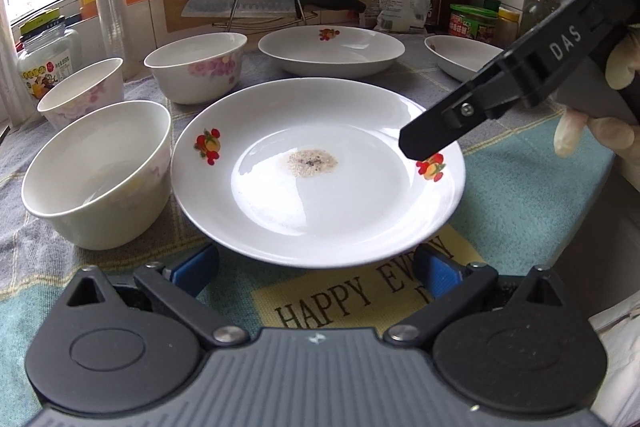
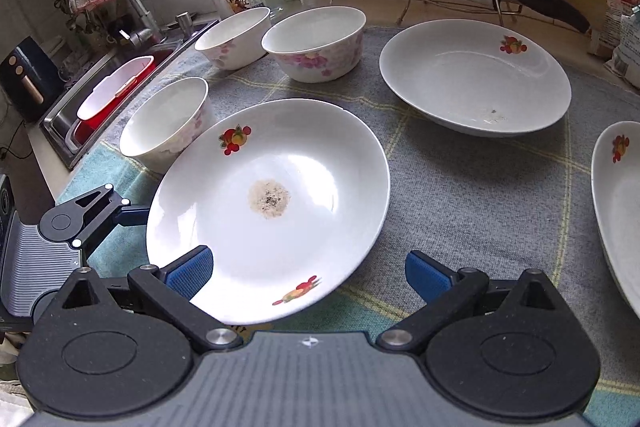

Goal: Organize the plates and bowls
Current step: 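Lift the stained plate and carry it toward the placed plate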

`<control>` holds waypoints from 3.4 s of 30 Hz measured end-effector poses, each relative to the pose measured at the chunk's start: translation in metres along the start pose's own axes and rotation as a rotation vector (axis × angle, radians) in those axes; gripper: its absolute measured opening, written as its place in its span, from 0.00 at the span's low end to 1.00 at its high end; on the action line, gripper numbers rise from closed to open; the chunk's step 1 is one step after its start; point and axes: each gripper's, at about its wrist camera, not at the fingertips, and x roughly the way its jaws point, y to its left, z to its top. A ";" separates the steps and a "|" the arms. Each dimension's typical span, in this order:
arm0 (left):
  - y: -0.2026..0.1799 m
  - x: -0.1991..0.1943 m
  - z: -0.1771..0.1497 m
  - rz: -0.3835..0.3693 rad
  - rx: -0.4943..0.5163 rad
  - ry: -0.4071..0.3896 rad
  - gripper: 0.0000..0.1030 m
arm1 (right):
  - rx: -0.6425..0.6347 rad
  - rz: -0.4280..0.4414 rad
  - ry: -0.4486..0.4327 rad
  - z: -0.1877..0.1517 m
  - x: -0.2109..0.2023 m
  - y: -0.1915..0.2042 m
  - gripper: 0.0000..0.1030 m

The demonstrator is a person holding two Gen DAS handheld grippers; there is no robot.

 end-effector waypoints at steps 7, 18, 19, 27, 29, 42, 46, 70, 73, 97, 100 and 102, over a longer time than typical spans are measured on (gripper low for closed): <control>0.001 0.003 -0.001 0.011 -0.008 -0.025 1.00 | -0.030 0.061 0.071 0.016 0.025 -0.006 1.00; 0.001 0.004 -0.001 0.020 -0.015 -0.036 1.00 | -0.083 0.140 0.112 0.040 0.043 -0.013 1.00; 0.001 0.004 -0.001 0.020 -0.014 -0.035 1.00 | -0.084 0.146 0.115 0.043 0.044 -0.014 1.00; 0.004 0.006 0.000 -0.013 0.017 -0.037 1.00 | -0.091 0.193 0.144 0.058 0.050 -0.022 1.00; 0.003 0.006 0.000 -0.019 0.023 -0.039 1.00 | -0.095 0.196 0.149 0.061 0.052 -0.022 1.00; 0.006 0.007 0.001 -0.048 0.050 -0.045 1.00 | -0.141 0.210 0.185 0.078 0.064 -0.019 1.00; 0.007 0.007 0.002 -0.055 0.057 -0.045 1.00 | -0.143 0.220 0.204 0.080 0.065 -0.019 1.00; 0.011 0.008 0.004 -0.079 0.081 -0.042 1.00 | -0.074 0.233 0.271 0.090 0.069 -0.022 1.00; 0.010 0.008 0.004 -0.074 0.086 -0.040 1.00 | -0.077 0.226 0.273 0.090 0.069 -0.021 1.00; 0.005 0.006 0.018 -0.082 0.108 -0.010 0.99 | -0.086 0.214 0.262 0.081 0.048 -0.020 1.00; 0.001 0.007 0.024 -0.087 0.110 -0.009 0.99 | -0.085 0.215 0.249 0.079 0.040 -0.023 1.00; -0.002 0.008 0.028 -0.089 0.116 -0.006 0.99 | -0.085 0.214 0.241 0.079 0.035 -0.025 1.00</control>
